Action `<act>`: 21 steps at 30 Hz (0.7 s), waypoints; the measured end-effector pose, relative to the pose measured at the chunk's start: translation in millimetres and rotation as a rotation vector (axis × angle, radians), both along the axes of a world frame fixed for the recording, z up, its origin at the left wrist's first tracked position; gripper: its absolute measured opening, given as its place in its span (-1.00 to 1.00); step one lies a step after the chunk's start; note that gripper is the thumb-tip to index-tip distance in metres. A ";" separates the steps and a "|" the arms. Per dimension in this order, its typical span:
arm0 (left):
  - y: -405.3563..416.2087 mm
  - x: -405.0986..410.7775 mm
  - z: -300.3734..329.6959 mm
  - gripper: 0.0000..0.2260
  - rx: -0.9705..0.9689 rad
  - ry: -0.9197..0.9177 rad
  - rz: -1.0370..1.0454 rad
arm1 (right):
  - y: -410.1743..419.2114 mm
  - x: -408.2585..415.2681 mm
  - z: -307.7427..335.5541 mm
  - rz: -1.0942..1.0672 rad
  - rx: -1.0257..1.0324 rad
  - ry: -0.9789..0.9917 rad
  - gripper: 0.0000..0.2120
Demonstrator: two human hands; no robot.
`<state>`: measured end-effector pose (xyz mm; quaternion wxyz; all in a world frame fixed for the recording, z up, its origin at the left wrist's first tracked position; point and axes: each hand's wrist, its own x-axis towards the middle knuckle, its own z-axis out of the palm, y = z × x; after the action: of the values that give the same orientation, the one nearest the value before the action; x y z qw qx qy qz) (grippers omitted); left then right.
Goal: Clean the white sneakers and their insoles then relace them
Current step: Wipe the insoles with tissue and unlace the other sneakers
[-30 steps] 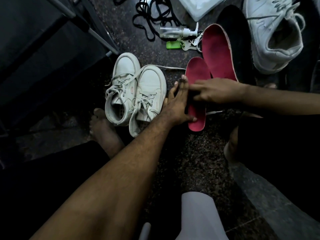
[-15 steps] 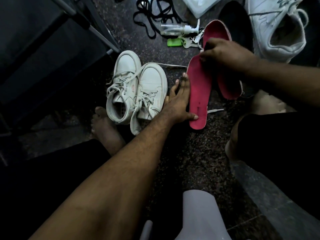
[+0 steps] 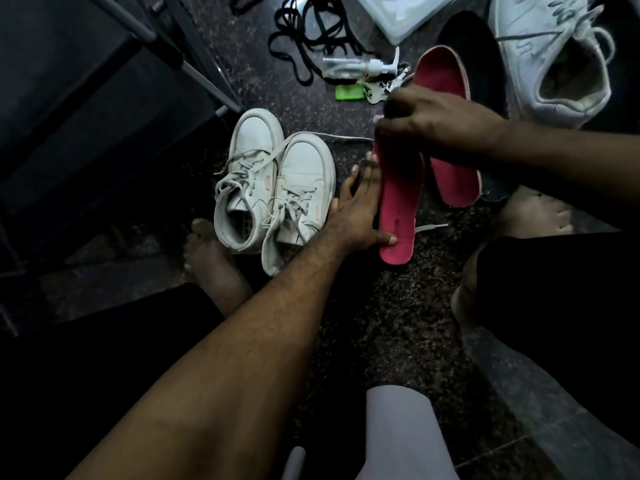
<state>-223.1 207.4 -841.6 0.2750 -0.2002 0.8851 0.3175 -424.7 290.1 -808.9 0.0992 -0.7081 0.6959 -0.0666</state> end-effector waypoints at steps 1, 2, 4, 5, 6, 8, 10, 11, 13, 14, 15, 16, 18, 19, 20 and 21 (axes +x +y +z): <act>-0.2 -0.2 0.4 0.26 -0.006 -0.001 -0.002 | 1.1 3.8 2.0 0.058 -0.028 0.029 -0.65; -0.1 -0.5 0.3 0.26 -0.011 -0.004 -0.005 | 0.6 5.6 7.1 0.067 -0.039 0.049 -0.64; 0.9 -0.9 0.3 0.26 -0.015 -0.011 -0.016 | -0.4 2.4 9.2 0.025 -0.121 0.074 -0.67; 1.2 -0.7 0.2 0.27 -0.015 -0.013 -0.020 | 0.4 2.5 11.3 -0.009 -0.152 0.077 -0.69; 0.9 -0.3 -0.2 0.27 -0.014 -0.013 -0.016 | 1.6 3.4 10.3 -0.020 -0.168 0.089 -0.71; -0.1 0.4 -1.6 0.24 -0.006 -0.020 0.001 | 5.3 11.6 3.1 0.111 -0.184 0.087 -0.73; -0.6 -0.9 -2.7 0.19 0.000 -0.041 0.007 | 13.7 26.9 -2.4 0.316 -0.087 0.062 -0.73; -0.4 -1.5 -3.0 0.19 0.000 -0.044 0.003 | 17.8 29.7 -6.5 0.342 -0.012 0.034 -0.69; 0.4 -2.1 -3.0 0.22 -0.006 -0.033 -0.006 | 21.4 26.4 -13.0 0.219 0.005 0.022 -0.63; 0.5 -1.9 -2.5 0.24 -0.011 -0.027 -0.009 | 19.7 20.3 -14.1 0.083 0.031 0.007 -0.65; 0.2 -1.8 -2.6 0.26 -0.012 -0.025 -0.008 | 15.5 13.3 -17.0 -0.059 0.068 -0.052 -0.70; -0.1 -1.6 -2.1 0.27 -0.008 -0.026 -0.007 | 11.7 8.8 -15.3 -0.200 0.095 -0.109 -0.75; 0.2 -0.9 -2.1 0.27 0.005 -0.032 -0.007 | 11.9 5.8 -11.5 -0.304 0.072 -0.128 -0.80; 0.3 -1.1 -1.9 0.26 0.009 -0.033 -0.009 | 15.3 10.5 -15.7 -0.267 0.078 -0.180 -0.80; 0.4 -1.5 -2.7 0.25 0.009 -0.032 -0.013 | 18.0 17.6 -15.6 -0.198 0.054 -0.191 -0.76; 0.3 -1.8 -3.1 0.25 0.004 -0.024 -0.019 | 19.7 27.4 -14.7 -0.027 0.032 -0.152 -0.72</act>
<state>-224.9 207.7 -844.7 0.2890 -0.1951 0.8829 0.3144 -397.3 309.8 -823.6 0.1622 -0.6899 0.6968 -0.1107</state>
